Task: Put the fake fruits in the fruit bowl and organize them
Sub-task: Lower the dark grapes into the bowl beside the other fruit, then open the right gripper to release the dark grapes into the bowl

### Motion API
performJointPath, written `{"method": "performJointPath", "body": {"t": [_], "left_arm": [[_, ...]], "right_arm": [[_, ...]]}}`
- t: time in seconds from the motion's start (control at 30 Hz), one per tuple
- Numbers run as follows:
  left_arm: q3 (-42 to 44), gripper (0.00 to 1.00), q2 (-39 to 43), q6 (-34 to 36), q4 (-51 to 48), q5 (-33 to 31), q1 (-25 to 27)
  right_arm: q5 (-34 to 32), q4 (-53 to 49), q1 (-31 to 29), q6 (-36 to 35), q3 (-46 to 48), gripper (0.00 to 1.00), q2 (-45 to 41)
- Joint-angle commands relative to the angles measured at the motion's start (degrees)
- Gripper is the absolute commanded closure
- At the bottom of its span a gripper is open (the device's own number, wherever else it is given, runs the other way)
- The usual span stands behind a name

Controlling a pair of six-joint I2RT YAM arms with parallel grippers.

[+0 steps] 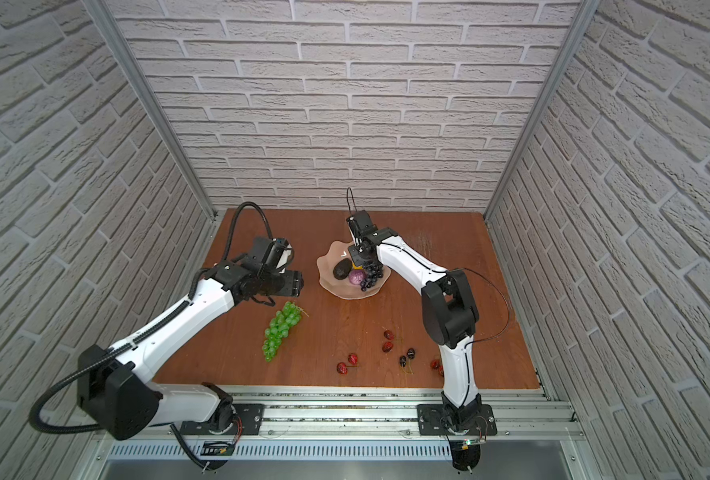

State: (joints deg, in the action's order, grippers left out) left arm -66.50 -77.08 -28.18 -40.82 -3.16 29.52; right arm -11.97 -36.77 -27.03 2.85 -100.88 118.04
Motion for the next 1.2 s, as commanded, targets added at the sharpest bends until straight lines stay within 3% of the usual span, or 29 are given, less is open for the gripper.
{"method": "performJointPath", "body": {"t": [0.0,0.17,0.27,0.5,0.7,0.87,1.17], "left_arm": [[-2.16,0.23,-0.69,-0.13,-1.00,0.31,-0.31],[-2.71,0.23,-1.59,-0.12,-0.93,0.22,-0.34],[-2.76,0.23,-1.89,-0.12,-0.72,0.17,-0.27],[-2.78,0.23,-1.85,-0.27,-1.10,0.32,-0.32],[-2.23,0.23,-0.60,-1.32,-1.64,0.87,-0.34],[-2.00,0.23,0.56,-2.27,-3.40,2.37,-0.34],[-0.42,0.29,0.39,-0.80,-9.95,4.68,1.79]], "right_arm": [[-0.70,0.12,0.56,-0.62,-2.88,0.94,0.99],[-1.26,-0.48,0.66,-0.53,-4.56,0.93,2.32],[-1.36,-0.33,0.73,-0.74,-5.02,0.82,2.36],[-2.85,-0.53,0.76,-1.19,-6.22,0.79,1.94],[-3.33,-0.99,0.66,-1.53,-7.31,0.62,-0.12],[-2.02,-2.16,0.44,-0.86,-6.62,0.61,-4.02],[6.26,1.11,-2.01,3.52,7.71,0.61,-16.78]]}}
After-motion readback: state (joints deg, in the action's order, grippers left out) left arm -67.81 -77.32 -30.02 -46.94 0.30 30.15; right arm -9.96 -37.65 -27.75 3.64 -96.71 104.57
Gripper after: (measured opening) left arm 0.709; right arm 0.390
